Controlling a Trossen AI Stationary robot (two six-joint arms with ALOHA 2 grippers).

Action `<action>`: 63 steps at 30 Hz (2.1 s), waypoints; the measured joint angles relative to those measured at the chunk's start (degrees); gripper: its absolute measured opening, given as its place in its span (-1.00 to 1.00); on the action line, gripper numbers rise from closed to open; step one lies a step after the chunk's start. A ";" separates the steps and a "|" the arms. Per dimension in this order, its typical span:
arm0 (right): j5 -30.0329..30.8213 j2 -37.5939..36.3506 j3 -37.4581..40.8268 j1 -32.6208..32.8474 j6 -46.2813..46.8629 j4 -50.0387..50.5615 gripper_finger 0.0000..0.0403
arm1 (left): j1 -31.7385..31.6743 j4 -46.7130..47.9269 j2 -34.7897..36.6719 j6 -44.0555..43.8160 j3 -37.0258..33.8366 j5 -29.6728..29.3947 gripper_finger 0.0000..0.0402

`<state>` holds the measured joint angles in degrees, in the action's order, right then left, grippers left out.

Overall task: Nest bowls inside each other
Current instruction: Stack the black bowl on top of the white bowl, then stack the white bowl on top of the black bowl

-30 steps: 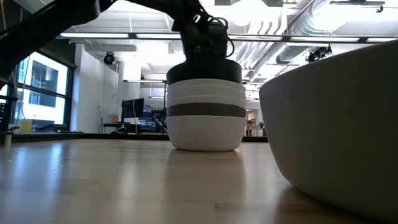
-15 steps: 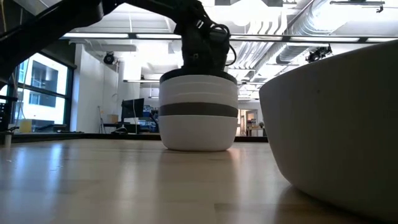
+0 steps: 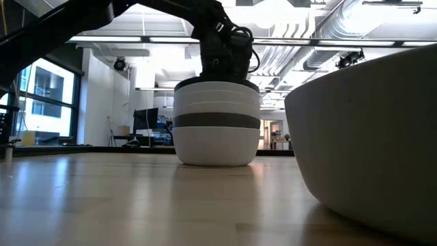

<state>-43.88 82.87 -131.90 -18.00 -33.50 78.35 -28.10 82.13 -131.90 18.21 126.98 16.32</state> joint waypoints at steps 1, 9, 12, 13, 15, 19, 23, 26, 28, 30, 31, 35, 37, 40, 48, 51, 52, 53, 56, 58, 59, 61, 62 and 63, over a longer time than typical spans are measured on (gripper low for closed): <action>0.00 0.00 0.00 0.00 -0.02 0.23 -0.26 | 0.00 -0.13 0.00 -0.02 0.00 0.57 -0.84; 0.00 0.00 0.00 0.00 -1.32 2.33 -0.26 | 0.04 -0.98 0.00 0.14 0.00 1.98 -0.33; 0.00 0.00 0.02 0.00 -1.48 2.86 -0.26 | 0.04 -0.98 0.00 0.42 0.00 1.96 -0.17; 0.00 0.00 0.02 0.00 -1.48 2.87 -0.26 | 0.04 -0.84 0.00 0.57 0.19 1.99 -0.13; 0.00 0.00 0.02 0.00 -1.50 2.89 -0.26 | 0.02 -0.51 -0.04 0.90 1.29 2.47 -0.05; 0.00 0.00 0.02 0.00 -1.96 3.18 -0.26 | 0.00 -0.36 -0.04 2.02 5.73 4.65 0.05; 0.00 0.02 0.02 0.00 -2.14 4.86 -0.26 | 0.00 -1.45 2.38 3.39 6.93 5.86 0.08; 0.00 0.02 0.04 0.00 -2.14 6.52 -0.26 | -0.40 -0.71 5.49 4.90 7.72 5.72 0.09; 0.00 0.02 0.04 0.00 -2.14 6.93 -0.26 | -0.78 -0.75 7.96 4.94 8.04 5.61 0.09; 0.00 0.02 0.04 0.00 -2.14 6.93 -0.26 | -1.27 -0.95 10.94 5.36 7.93 5.52 0.08; 0.01 0.02 0.06 0.00 -2.14 6.93 -0.26 | -1.38 -1.18 12.47 5.62 7.93 5.49 0.08; 1.24 0.04 0.07 0.00 -2.11 6.93 -0.26 | -1.26 -2.82 19.55 6.02 7.93 5.55 0.08; 2.24 0.04 0.07 0.00 -1.83 6.78 -0.26 | -1.22 -3.92 23.24 6.03 7.93 5.55 0.08; 4.66 0.02 0.07 0.00 -1.23 6.26 -0.26 | -1.31 -6.82 28.91 6.02 7.93 5.21 0.08; 12.89 -0.08 0.07 0.00 2.76 -2.08 -0.26 | 0.06 -13.19 43.34 5.47 7.93 5.13 0.07; 13.57 -0.70 0.04 -0.02 3.19 -5.89 -0.26 | 1.08 -13.53 47.73 4.98 7.93 5.13 0.07; 13.58 -1.09 0.04 -0.02 3.22 -6.85 -0.26 | 1.46 -13.47 49.07 4.90 7.89 5.13 0.07; 13.55 -1.48 0.01 -0.02 3.25 -7.60 -0.26 | 1.88 -13.33 50.32 4.61 7.72 5.14 0.07; 13.51 -2.97 0.00 -0.02 4.90 -9.39 -0.26 | 3.23 -12.68 54.11 3.62 5.82 5.15 0.07; 13.51 -4.12 0.00 -0.02 5.84 -9.51 -0.26 | 4.07 -12.64 56.71 3.22 3.10 5.14 0.07; 13.51 -4.84 0.00 0.00 6.62 -9.38 -0.26 | 4.39 -12.61 58.17 3.17 1.29 5.14 0.07; 13.41 -6.21 -0.02 0.04 8.04 -8.47 -0.26 | 4.84 -12.82 61.07 2.96 -2.77 5.14 0.07; 13.28 -6.93 -0.02 0.04 8.70 -7.67 -0.26 | 4.96 -13.00 62.58 2.76 -5.12 5.13 0.07; 13.09 -7.53 0.00 0.04 9.41 -6.83 -0.26 | 4.96 -13.18 63.97 2.48 -7.52 5.15 0.07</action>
<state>-30.78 75.34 -131.89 -17.96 -24.09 71.51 -23.14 68.95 -67.92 20.69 119.46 21.47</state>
